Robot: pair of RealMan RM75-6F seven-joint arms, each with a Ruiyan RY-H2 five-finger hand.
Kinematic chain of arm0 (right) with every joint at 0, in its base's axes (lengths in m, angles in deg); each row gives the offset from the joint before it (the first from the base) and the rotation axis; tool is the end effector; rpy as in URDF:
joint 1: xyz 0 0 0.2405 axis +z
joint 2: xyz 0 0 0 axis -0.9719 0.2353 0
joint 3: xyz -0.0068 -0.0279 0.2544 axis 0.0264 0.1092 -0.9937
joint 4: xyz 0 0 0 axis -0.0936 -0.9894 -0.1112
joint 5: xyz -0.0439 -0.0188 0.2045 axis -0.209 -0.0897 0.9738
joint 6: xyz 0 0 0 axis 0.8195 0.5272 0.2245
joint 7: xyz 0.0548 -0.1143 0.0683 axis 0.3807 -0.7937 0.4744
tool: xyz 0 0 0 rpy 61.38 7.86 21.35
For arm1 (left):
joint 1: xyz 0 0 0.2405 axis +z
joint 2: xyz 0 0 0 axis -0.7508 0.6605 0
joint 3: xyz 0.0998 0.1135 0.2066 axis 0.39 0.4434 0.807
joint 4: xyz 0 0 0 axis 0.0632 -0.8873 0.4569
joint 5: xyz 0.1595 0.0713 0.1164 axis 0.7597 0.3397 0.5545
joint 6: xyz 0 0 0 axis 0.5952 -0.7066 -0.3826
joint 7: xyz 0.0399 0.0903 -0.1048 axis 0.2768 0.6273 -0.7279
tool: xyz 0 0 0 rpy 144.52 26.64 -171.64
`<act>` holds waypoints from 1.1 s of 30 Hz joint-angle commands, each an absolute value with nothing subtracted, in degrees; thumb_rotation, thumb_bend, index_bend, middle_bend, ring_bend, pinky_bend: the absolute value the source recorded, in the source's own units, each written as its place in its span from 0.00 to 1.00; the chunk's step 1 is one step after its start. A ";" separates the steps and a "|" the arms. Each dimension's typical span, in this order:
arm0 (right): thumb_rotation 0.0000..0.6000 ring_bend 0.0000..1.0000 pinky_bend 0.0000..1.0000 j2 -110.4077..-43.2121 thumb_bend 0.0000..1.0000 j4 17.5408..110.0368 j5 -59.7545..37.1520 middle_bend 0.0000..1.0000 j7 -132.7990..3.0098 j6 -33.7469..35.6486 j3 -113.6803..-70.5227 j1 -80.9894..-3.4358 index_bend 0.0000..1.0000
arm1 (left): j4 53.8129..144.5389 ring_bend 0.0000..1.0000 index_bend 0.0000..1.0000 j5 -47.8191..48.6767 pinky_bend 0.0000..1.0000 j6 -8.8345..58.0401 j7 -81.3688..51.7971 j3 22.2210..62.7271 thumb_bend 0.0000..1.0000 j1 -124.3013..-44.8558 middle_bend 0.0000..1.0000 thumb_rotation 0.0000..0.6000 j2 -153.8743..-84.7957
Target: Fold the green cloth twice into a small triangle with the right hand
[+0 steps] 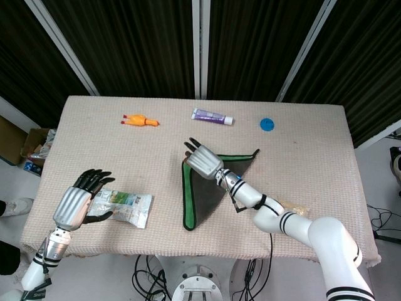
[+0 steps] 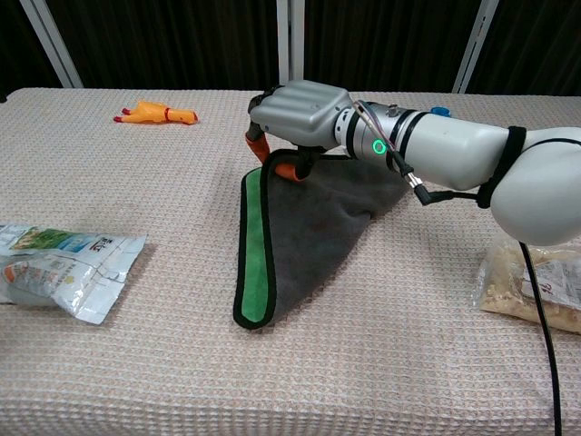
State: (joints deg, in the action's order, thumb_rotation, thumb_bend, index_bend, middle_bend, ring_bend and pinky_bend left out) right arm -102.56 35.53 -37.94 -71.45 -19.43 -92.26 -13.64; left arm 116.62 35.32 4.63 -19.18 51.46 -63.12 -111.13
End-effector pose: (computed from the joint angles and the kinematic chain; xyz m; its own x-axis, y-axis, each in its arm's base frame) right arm -0.0519 -0.4031 -0.1071 0.7091 -0.0017 0.7051 -0.4723 -0.7436 0.4732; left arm -0.2474 0.2078 0.0846 0.2246 0.0661 0.9722 0.9220 -0.3373 -0.1900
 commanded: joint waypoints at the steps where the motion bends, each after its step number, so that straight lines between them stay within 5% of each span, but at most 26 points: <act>1: 1.00 0.10 0.11 -104.60 0.45 32.16 -38.48 0.34 -70.49 -20.32 -91.73 -11.50 0.74 | 116.62 0.13 0.23 35.26 0.13 4.56 -19.25 51.46 0.00 -63.03 0.17 1.00 -111.12; 14: 1.00 0.10 0.11 -111.31 0.45 19.94 -37.57 0.33 -67.52 -23.57 -91.19 -6.34 0.71 | 115.81 0.13 0.23 34.62 0.13 4.41 -20.13 51.70 0.00 -62.27 0.17 1.00 -111.25; 17: 1.00 0.07 0.07 -112.95 0.41 17.26 -36.25 0.27 -68.54 -25.11 -91.74 -5.70 0.56 | 115.66 0.13 0.23 34.64 0.13 4.33 -20.25 51.70 0.00 -62.18 0.17 1.00 -111.28; 19: 1.00 0.02 0.02 -113.62 0.27 16.43 -35.19 0.19 -68.98 -25.58 -92.39 -5.59 0.25 | 115.55 0.13 0.23 34.72 0.13 4.19 -20.34 51.71 0.00 -62.10 0.17 1.00 -111.31; 22: 1.00 0.00 0.00 -112.78 0.13 17.67 -33.97 0.10 -68.47 -24.08 -93.30 -6.27 0.01 | 115.28 0.13 0.23 34.80 0.13 3.89 -20.53 51.76 0.00 -61.88 0.17 1.00 -111.29; 28: 1.00 0.00 0.00 -105.49 0.09 26.89 -32.72 0.05 -69.19 -18.00 -93.95 -10.72 0.00 | 114.81 0.13 0.23 35.11 0.13 3.49 -20.94 51.72 0.00 -61.75 0.17 1.00 -111.35; 33: 1.00 0.00 0.00 -93.20 0.11 42.31 -30.34 0.10 -72.47 -13.28 -92.63 -19.19 0.01 | 114.59 0.13 0.23 35.79 0.13 2.62 -21.10 51.78 0.00 -61.48 0.17 1.00 -111.52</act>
